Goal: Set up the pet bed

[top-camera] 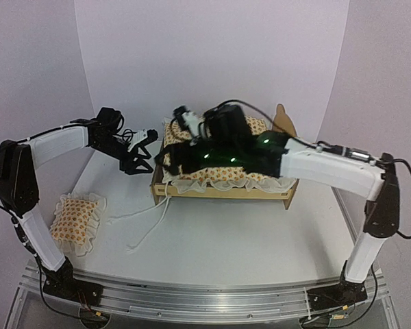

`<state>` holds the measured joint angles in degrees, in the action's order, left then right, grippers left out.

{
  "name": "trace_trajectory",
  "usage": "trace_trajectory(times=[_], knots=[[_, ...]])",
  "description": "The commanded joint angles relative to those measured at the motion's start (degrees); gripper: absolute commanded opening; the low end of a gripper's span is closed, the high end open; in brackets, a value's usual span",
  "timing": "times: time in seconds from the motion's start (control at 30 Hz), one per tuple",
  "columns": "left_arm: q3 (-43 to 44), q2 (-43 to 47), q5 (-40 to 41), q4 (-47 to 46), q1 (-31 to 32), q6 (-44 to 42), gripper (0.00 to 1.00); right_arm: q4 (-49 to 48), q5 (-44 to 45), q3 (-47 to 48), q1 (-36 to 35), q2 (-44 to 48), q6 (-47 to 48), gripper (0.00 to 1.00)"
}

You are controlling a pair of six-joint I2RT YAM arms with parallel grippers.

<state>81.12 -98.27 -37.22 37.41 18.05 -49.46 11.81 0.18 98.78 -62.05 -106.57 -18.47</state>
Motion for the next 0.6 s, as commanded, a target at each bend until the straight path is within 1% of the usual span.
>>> trace_trajectory(times=[0.0, 0.03, 0.1, 0.17, 0.23, 0.33, 0.4, 0.47, 0.5, 0.57], knots=[[-1.2, 4.5, 2.7, -1.6, 4.3, -3.5, 0.66, 15.4, 16.3, -2.6, 9.8, 6.6, -6.5, 0.8], [-1.0, 4.3, 4.6, -2.6, 6.0, -3.9, 0.7, 20.4, 18.2, -0.7, 11.4, 6.0, -6.4, 0.79], [0.6, 2.2, 8.2, -4.2, 8.4, -4.1, 0.76, 30.2, 24.8, 3.9, 13.4, 3.5, -5.2, 0.8], [1.9, -0.4, 11.3, -5.4, 10.0, -4.3, 0.77, 36.7, 30.0, 6.4, 15.1, 1.4, -4.7, 0.81], [2.1, -2.7, 13.8, -6.1, 11.4, -5.4, 0.76, 39.6, 31.7, 5.9, 17.3, 0.9, -5.4, 0.82], [0.1, -4.2, 16.6, -7.6, 13.7, -8.0, 0.77, 40.1, 30.2, 2.6, 21.1, 1.7, -8.0, 0.83], [-0.5, -4.9, 17.8, -9.4, 14.3, -8.5, 0.76, 40.1, 29.0, 0.9, 22.8, 1.8, -8.0, 0.83], [0.1, -5.9, 20.0, -11.5, 14.4, -7.6, 0.72, 40.3, 27.5, -0.2, 24.1, 1.7, -7.7, 0.83], [0.6, -6.5, 21.5, -12.3, 14.4, -6.9, 0.67, 40.3, 27.0, -0.9, 24.8, 1.7, -7.7, 0.83], [1.5, -7.6, 23.4, -12.9, 14.4, -6.4, 0.51, 40.3, 26.4, -2.5, 26.1, 1.9, -7.8, 0.83]])
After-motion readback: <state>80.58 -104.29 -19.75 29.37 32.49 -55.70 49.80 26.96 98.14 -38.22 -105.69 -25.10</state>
